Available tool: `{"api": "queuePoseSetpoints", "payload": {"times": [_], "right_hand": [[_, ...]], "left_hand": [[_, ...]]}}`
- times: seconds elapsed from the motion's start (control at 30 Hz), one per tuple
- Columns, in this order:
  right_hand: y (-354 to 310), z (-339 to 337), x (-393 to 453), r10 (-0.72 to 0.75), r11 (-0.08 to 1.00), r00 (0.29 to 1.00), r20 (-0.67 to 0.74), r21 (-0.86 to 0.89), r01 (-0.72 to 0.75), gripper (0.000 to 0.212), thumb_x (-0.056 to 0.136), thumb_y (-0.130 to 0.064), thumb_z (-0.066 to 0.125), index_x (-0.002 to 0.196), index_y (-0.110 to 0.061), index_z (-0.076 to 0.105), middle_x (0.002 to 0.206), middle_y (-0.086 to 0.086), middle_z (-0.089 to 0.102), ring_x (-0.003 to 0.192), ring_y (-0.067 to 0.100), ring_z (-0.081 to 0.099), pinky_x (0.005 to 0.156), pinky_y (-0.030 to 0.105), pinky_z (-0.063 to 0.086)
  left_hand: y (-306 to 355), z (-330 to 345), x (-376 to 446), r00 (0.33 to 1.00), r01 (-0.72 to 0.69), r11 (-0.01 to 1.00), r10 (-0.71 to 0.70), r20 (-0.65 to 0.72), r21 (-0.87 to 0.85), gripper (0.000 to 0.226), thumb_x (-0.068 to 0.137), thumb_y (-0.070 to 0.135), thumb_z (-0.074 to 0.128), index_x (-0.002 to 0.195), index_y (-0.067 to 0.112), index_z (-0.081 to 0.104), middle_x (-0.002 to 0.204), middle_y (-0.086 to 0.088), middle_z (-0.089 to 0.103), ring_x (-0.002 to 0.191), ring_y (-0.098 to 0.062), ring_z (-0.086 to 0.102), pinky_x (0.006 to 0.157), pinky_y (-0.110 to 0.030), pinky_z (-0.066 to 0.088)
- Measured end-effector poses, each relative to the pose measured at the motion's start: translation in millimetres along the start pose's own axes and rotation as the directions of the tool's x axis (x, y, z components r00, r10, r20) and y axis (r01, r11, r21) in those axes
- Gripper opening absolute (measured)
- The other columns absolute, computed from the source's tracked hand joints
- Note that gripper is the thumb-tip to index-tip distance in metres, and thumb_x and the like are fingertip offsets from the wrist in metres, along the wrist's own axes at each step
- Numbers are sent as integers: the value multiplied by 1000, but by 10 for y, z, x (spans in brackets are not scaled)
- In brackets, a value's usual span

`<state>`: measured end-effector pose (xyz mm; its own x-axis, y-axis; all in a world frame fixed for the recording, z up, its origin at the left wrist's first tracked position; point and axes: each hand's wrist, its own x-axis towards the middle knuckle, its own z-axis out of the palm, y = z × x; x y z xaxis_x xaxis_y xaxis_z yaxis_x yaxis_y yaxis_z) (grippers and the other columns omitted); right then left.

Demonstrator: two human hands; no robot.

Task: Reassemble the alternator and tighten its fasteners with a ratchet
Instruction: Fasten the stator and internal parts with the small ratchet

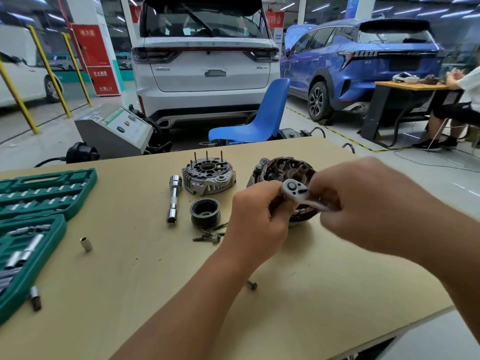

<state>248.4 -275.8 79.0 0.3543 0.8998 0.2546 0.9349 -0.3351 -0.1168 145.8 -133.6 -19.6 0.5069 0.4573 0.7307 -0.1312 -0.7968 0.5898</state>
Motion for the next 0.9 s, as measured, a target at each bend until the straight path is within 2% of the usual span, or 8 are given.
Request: {"api": "queuePoseSetpoints", "payload": {"times": [0.07, 0.23, 0.33, 0.37, 0.5, 0.63, 0.77, 0.9], "right_hand": [[22, -37, 6, 13, 993, 991, -136, -116, -28, 22, 74, -25, 58, 91, -37, 65, 82, -9, 62, 83, 26, 59, 66, 35, 50], [-48, -24, -1, -19, 999, 993, 120, 45, 14, 10, 68, -32, 62, 75, -25, 60, 71, -7, 60, 69, 21, 61, 62, 44, 54], [34, -42, 37, 11, 991, 992, -128, -133, -28, 22, 77, -25, 59, 96, -34, 67, 88, -8, 64, 88, 25, 60, 72, 35, 49], [22, -42, 27, 10, 992, 991, -130, -126, -26, 21, 76, -27, 59, 95, -32, 67, 85, -8, 64, 86, 25, 60, 69, 35, 49], [-57, -46, -9, -26, 996, 991, 128, 89, 14, 19, 60, -39, 59, 75, -29, 63, 67, -9, 59, 67, 17, 60, 57, 39, 53], [41, -51, 32, 34, 995, 994, -106, -93, -44, 21, 75, -25, 61, 92, -34, 68, 85, -7, 65, 85, 24, 61, 70, 36, 53], [0, 3, 16, 27, 996, 992, 125, 76, -36, 14, 69, -28, 62, 80, -33, 67, 75, -8, 66, 68, 17, 61, 61, 38, 54], [79, 5, 91, 66, 993, 976, -207, -85, -85, 25, 77, -24, 62, 100, -33, 70, 87, -5, 68, 88, 26, 59, 74, 34, 46]], "left_hand": [[8, -7, 6, 1000, -13, 1000, 12, 28, 18, 4, 89, 5, 75, 85, 5, 73, 72, 5, 62, 65, -9, 51, 62, -23, 42], [26, 19, -2, 1000, 0, 999, 1, -15, 41, 15, 89, 7, 78, 76, 7, 70, 65, 6, 56, 60, -8, 44, 57, -24, 34], [36, 9, 4, 1000, 3, 999, -3, -2, 32, 15, 89, 8, 77, 77, 9, 69, 66, 11, 53, 61, -4, 45, 59, -22, 35], [40, 10, 4, 1000, 7, 1000, -7, -6, 28, 15, 89, 9, 76, 76, 9, 69, 65, 11, 53, 60, -5, 45, 57, -23, 36], [45, 27, -4, 999, 17, 1000, -17, -41, 6, 23, 91, 11, 75, 71, 10, 66, 62, 2, 56, 57, -15, 44, 53, -33, 37], [49, 20, 0, 999, 29, 999, -27, -31, 38, 19, 91, 12, 76, 74, 10, 68, 63, 9, 54, 59, -9, 44, 56, -26, 36], [79, 46, 2, 998, 46, 998, -44, -55, 50, 23, 91, 13, 76, 71, 11, 66, 61, 8, 52, 57, -7, 41, 55, -26, 34], [70, 26, 11, 997, 61, 997, -59, -55, 39, 18, 92, 15, 75, 75, 10, 71, 62, 11, 53, 58, -7, 43, 57, -27, 36]]}}
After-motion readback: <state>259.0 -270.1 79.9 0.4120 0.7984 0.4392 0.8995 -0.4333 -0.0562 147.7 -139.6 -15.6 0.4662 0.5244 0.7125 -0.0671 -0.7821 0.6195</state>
